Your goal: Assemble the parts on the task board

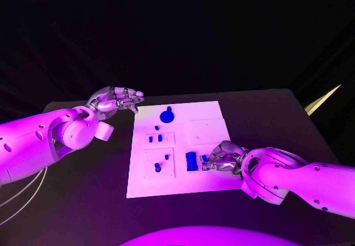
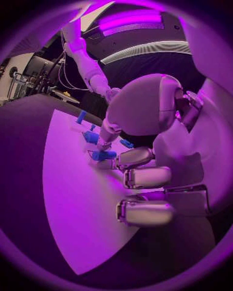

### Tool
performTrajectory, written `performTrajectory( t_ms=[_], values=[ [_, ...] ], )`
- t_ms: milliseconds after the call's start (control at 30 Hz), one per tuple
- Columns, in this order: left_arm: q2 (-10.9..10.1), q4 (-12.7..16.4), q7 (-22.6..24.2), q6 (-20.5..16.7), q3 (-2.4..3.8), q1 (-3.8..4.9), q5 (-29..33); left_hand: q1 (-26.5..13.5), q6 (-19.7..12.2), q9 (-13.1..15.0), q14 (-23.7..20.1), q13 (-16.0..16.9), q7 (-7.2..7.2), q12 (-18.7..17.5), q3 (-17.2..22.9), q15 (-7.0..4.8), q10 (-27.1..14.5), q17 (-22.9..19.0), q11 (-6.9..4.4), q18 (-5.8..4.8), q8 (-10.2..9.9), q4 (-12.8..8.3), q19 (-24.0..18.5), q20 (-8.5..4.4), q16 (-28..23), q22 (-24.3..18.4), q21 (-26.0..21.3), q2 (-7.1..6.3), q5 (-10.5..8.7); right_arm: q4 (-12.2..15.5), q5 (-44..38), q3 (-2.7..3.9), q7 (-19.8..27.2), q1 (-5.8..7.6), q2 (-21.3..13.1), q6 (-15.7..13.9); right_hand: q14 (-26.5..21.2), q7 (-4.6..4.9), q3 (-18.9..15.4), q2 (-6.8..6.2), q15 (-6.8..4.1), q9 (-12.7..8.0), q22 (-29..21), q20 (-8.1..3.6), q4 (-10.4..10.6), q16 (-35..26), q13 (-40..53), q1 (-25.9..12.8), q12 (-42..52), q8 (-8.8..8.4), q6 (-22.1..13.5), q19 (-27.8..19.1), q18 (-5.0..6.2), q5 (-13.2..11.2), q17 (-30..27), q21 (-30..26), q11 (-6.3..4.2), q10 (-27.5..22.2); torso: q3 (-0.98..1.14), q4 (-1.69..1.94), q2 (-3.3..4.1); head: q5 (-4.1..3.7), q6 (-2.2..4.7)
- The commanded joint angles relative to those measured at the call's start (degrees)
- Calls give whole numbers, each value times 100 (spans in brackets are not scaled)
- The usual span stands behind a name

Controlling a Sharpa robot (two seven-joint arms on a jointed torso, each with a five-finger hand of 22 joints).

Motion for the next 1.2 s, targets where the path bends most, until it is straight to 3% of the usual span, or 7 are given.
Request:
performTrajectory(
  t_ms=[33,433,467,567,767,967,1200],
  values=[
    [1,10,2,17,3,3,2,-15,-40,-77,-81,-12,15,81,-60,12,-55,-40,-9,-60,109,-3,28,34,-81,-58,-64,41,10,32,-8,0,37,-7,9,-8,583,-38,158,71,-39,52,1317,-15,53,57,662,-160,95,44,83,380,-74,-74,1256,60,-53,132,0,-2,-2,4,-2],
    [-4,-5,-15,21,3,3,2,-28,-43,-81,-85,-15,19,83,-64,17,-59,-39,-5,-62,110,6,24,36,-83,-58,-68,43,8,66,-36,0,113,-7,-18,-8,583,-40,-232,-174,-39,27,1316,-11,234,54,671,-504,97,-12,128,378,-73,-680,1253,56,-52,135,0,-2,-1,11,-13],
    [-4,-7,-15,21,3,3,2,-28,-43,-81,-85,-15,19,83,-64,17,-59,-39,-5,-62,110,6,24,36,-83,-58,-68,43,8,70,-36,0,123,-7,-21,-6,583,-42,-291,-182,-40,25,1316,-12,252,56,672,-511,98,-16,131,378,-72,-666,1256,54,-53,135,0,-2,-1,11,-13],
    [-6,-10,-19,20,3,3,2,-28,-43,-81,-85,-15,19,83,-64,17,-59,-39,-5,-62,110,6,24,36,-83,-58,-68,43,8,80,-38,0,145,-7,-31,-9,583,-51,-670,-239,-49,40,1316,-25,370,55,676,-590,93,-28,147,377,-73,133,1255,54,-62,136,0,-4,-1,14,-15],
    [-9,-12,-22,17,3,3,2,-28,-43,-81,-85,-15,19,83,-64,17,-59,-39,-5,-62,110,6,24,36,-83,-58,-68,43,8,79,-59,0,156,-7,-57,3,583,-52,-707,-233,-50,43,1317,-26,371,56,676,-572,93,-30,147,377,-74,170,1257,57,-63,136,0,0,0,17,-23],
    [-12,-13,-23,12,3,3,2,-28,-43,-81,-85,-15,19,83,-64,17,-59,-39,-5,-62,110,6,24,36,-83,-58,-68,43,8,55,-128,0,156,-7,-92,118,583,-50,-746,-159,-53,59,1319,-28,-31,57,682,125,92,-49,142,379,-75,64,1258,69,-65,137,-2,-2,0,18,-31],
    [-7,-16,-23,17,3,3,2,-33,-48,-85,-87,-16,19,86,-65,19,-61,-38,-5,-63,111,10,21,38,-83,-60,-72,46,8,6,-252,0,133,-8,-68,257,584,-49,-832,-223,-50,42,1318,-24,-256,58,685,496,86,-84,170,377,-75,-439,1262,65,-64,133,0,-2,-1,20,-37]
  ],
)
